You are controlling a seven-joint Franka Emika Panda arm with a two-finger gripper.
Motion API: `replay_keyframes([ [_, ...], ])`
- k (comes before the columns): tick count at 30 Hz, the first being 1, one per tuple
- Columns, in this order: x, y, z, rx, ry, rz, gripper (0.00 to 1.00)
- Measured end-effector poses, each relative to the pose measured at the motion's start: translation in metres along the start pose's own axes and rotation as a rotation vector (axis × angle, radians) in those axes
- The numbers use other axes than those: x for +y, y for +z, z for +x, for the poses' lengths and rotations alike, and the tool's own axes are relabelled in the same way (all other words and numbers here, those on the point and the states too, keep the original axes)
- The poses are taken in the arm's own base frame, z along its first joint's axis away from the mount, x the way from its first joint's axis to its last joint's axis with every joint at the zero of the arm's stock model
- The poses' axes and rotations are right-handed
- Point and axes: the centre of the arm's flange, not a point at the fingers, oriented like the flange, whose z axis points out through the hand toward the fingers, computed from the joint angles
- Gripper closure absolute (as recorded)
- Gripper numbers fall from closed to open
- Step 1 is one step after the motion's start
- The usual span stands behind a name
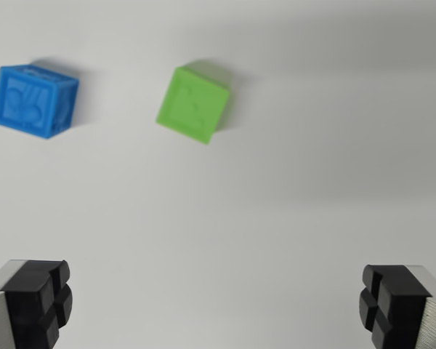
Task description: Stack cube
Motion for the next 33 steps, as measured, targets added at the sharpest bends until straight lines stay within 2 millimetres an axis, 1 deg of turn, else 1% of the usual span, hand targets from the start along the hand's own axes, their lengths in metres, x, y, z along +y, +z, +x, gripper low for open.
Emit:
replay_keyframes([
  [15, -0.019, 0.027, -0.016, 0.002, 0.033, 0.001, 0.00],
  [33, -0.049, 0.071, -0.041, 0.005, 0.086, 0.003, 0.00],
])
